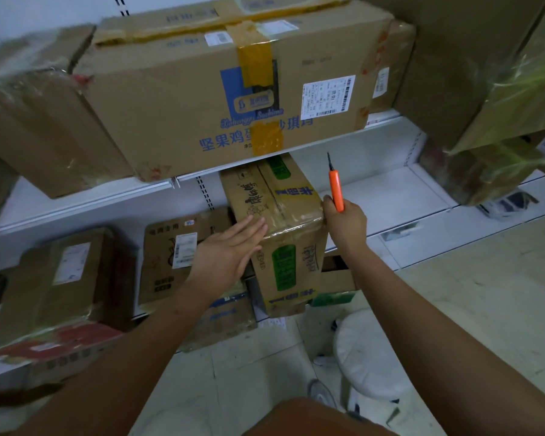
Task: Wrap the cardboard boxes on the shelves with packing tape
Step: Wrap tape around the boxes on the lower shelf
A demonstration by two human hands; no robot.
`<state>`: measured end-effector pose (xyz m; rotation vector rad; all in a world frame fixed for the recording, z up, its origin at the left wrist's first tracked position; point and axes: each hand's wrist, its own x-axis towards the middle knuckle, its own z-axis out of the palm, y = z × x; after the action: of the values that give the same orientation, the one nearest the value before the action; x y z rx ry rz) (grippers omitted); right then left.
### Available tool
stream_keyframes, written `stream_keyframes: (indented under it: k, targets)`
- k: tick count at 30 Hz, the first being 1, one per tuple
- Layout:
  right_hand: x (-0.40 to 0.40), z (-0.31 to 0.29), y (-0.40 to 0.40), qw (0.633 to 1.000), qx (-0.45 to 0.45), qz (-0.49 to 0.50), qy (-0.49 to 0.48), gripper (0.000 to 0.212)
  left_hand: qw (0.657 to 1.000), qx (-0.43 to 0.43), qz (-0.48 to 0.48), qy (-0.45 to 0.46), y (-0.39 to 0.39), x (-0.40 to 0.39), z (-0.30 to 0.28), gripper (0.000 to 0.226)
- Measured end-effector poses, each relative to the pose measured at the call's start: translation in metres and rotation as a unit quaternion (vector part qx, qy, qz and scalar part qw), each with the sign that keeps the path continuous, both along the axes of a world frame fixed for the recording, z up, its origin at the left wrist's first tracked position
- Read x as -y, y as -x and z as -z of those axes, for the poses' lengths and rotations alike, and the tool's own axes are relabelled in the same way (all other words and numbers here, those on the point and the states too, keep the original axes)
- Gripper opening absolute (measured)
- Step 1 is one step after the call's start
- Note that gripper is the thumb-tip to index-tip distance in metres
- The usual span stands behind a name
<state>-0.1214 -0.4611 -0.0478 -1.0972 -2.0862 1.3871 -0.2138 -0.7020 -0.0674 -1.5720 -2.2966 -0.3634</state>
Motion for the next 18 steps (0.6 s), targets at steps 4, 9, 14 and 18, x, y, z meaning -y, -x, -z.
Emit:
stream_keyframes:
  k: [4,9,14,18]
  targets:
    - [-0.002,0.0,-0.015,0.989,0.043,-0.017,-0.141,0.045,1.0,0.006,0.007,-0.004,-0.002,-0.004,-0.002,0.043]
    - [0.025,-0.003,-0.023,0.972,0.054,0.021,-0.23,0.032,1.0,0.006,0.01,-0.028,-0.007,-0.015,-0.002,0.041]
    - [0.018,0.0,-0.01,0.979,0.046,0.049,-0.193,0.018,0.999,0.012,0.024,-0.027,-0.013,-0.04,0.001,0.041]
    - [-0.015,-0.002,-0.012,0.98,0.054,0.067,-0.181,0.016,0.996,0.08,0.048,-0.01,-0.032,-0.068,-0.027,0.044]
